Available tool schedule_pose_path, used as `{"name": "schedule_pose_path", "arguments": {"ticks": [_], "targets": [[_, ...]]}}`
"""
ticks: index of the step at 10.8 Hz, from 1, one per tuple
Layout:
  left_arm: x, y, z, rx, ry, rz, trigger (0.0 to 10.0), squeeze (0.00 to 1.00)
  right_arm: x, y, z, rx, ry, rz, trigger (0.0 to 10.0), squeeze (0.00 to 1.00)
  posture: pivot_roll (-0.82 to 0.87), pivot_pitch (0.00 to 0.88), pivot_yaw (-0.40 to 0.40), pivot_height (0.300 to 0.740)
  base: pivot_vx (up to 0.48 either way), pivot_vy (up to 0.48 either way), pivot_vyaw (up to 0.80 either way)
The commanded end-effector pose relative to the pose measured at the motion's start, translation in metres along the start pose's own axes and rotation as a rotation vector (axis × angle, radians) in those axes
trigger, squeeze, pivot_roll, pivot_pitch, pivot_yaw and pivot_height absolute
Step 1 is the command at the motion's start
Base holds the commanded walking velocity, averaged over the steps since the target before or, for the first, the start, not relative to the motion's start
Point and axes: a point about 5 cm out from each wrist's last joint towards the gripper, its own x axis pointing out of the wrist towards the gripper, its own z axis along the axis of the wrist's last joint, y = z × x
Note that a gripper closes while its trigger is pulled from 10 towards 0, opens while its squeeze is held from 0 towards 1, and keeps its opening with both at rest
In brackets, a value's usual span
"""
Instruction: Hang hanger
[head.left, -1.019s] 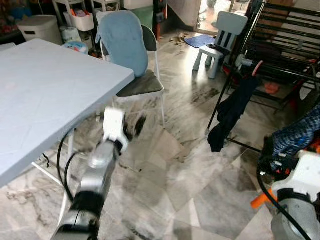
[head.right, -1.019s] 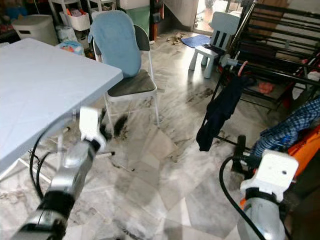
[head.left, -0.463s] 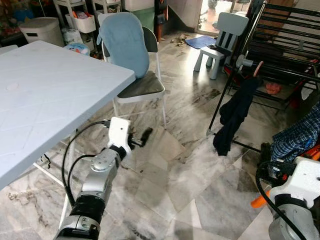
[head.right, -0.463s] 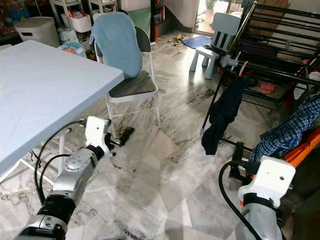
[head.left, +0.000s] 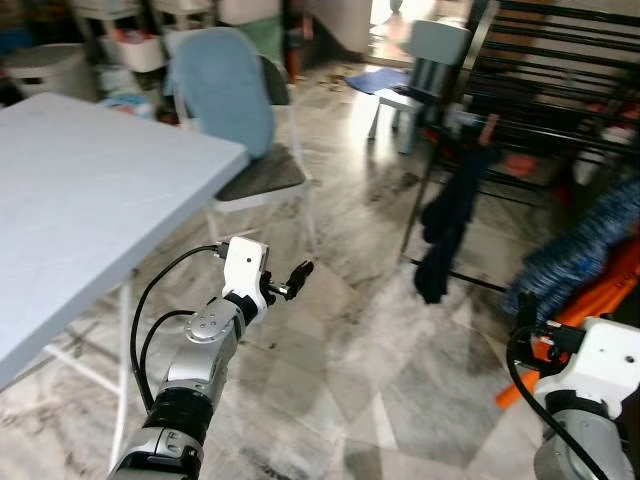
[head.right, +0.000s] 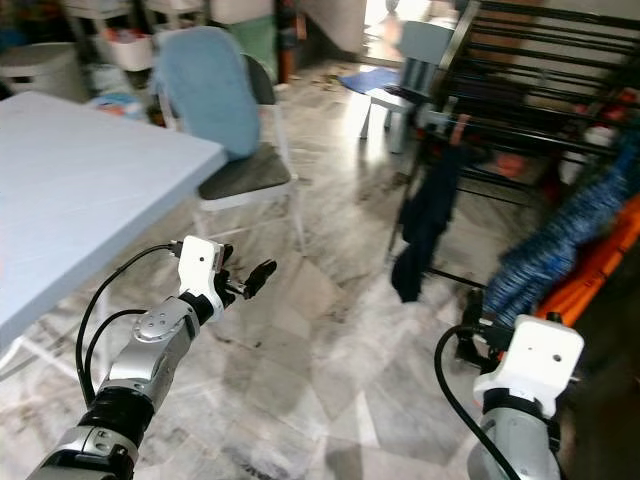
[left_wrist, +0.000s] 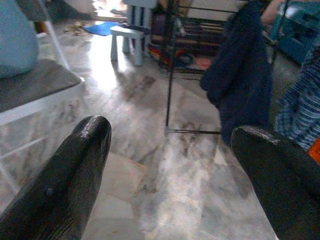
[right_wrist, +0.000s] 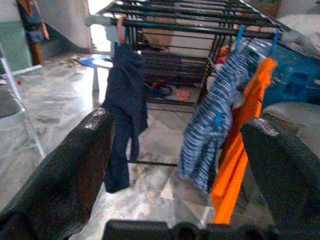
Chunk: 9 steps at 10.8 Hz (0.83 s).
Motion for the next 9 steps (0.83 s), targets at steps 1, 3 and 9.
{"name": "schedule_pose_path", "arguments": {"ticks": [1, 3, 9], "targets": [[-0.002, 0.0, -0.007, -0.012, 0.042, -0.03, 10.0, 0.0, 0.0, 0.003, -0.002, 0.013, 0.005, -0.015, 10.0, 0.0, -0.05, 0.0, 0.05, 0.74, 0.0, 0.0, -0.8], [-0.004, -0.007, -0.013, -0.005, 0.061, -0.068, 10.0, 0.0, -0.006, 0.001, -0.007, 0.024, 0.021, -0.035, 10.0, 0.0, -0.06, 0.0, 0.055, 0.74, 0.0, 0.0, -0.4], [-0.002, -0.007, -0.013, -0.009, 0.067, -0.08, 10.0, 0.0, -0.012, 0.003, -0.016, 0.033, 0.047, -0.039, 10.0, 0.0, -0.06, 0.0, 0.051, 0.74, 0.0, 0.0, 0.0]]}}
